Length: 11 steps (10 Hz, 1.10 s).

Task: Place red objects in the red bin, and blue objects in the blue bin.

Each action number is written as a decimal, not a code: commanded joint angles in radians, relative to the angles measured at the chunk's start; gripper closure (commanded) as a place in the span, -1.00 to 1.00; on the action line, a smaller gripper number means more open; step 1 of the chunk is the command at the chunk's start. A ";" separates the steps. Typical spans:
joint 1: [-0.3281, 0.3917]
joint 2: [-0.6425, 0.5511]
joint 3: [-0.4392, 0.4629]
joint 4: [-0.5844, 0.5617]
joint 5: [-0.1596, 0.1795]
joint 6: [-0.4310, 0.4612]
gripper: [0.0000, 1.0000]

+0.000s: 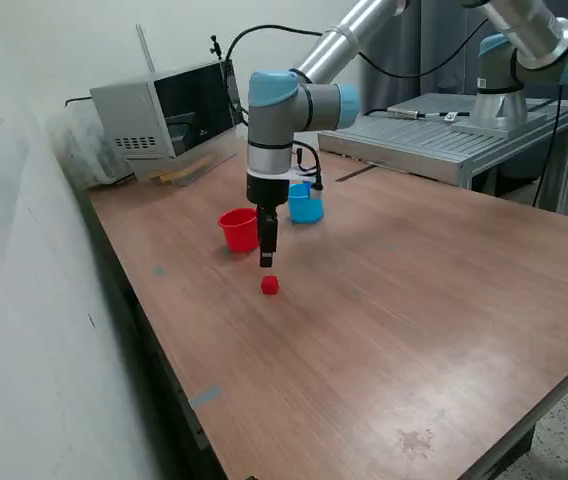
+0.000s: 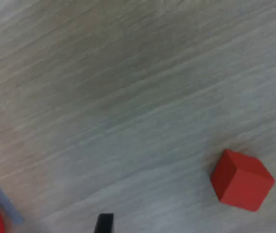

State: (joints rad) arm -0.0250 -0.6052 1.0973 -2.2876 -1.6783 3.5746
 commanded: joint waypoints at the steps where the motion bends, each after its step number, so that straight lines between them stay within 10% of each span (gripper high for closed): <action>1: 0.007 0.027 -0.014 -0.009 0.002 0.023 -1.00; 11: 0.037 0.027 -0.014 -0.026 0.012 0.010 -1.00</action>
State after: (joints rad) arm 0.0099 -0.5785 1.0818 -2.3088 -1.6666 3.5877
